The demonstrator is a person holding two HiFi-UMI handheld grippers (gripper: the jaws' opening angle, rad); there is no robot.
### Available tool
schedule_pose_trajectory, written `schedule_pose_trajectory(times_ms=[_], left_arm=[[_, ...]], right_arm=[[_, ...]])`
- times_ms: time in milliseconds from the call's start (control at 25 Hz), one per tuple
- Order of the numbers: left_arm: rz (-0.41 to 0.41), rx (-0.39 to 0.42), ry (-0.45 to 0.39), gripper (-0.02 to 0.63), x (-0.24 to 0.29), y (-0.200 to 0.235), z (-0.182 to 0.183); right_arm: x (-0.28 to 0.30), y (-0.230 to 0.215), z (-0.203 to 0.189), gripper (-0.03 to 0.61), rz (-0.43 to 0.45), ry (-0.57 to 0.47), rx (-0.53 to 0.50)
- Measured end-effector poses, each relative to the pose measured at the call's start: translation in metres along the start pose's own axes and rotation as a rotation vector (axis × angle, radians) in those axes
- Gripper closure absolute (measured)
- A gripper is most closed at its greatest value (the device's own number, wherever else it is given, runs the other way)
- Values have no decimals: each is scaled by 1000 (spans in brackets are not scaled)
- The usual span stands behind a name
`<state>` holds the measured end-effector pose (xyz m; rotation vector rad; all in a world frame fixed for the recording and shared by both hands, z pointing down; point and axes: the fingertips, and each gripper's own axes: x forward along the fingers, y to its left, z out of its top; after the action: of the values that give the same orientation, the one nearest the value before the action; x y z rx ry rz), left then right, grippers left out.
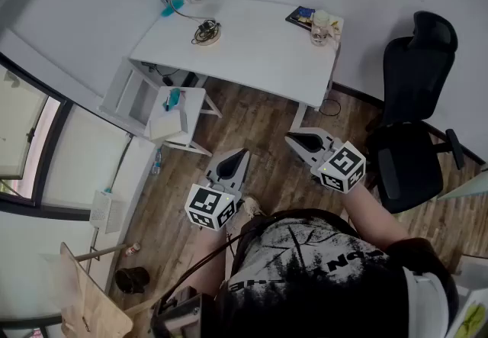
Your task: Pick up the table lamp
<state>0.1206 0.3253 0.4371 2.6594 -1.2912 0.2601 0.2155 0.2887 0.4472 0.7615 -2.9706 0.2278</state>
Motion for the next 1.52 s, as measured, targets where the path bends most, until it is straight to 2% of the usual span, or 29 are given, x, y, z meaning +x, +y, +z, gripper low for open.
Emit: schedule_pose_trajectory(times_ms=[320, 480, 720, 1000, 1280, 1520], left_arm=[[-7, 14, 5, 598, 10, -15, -2], [-1, 15, 8, 598, 10, -15, -1], [17, 30, 25, 598, 8, -10, -6], [23, -12, 29, 598, 9, -2, -17], [5, -19, 30, 600, 24, 35, -19], [-16, -5, 65, 598, 44, 83, -19]], right_arm=[[-13, -3, -5, 560, 3, -2, -2], [-15, -7, -5, 558, -12, -9, 24], [-16, -7, -7, 558, -6, -13, 6], [-6, -10, -13, 558, 10, 7, 16], [29, -26, -14, 558, 1, 19, 19], [74, -49, -13, 558, -12, 21, 34]])
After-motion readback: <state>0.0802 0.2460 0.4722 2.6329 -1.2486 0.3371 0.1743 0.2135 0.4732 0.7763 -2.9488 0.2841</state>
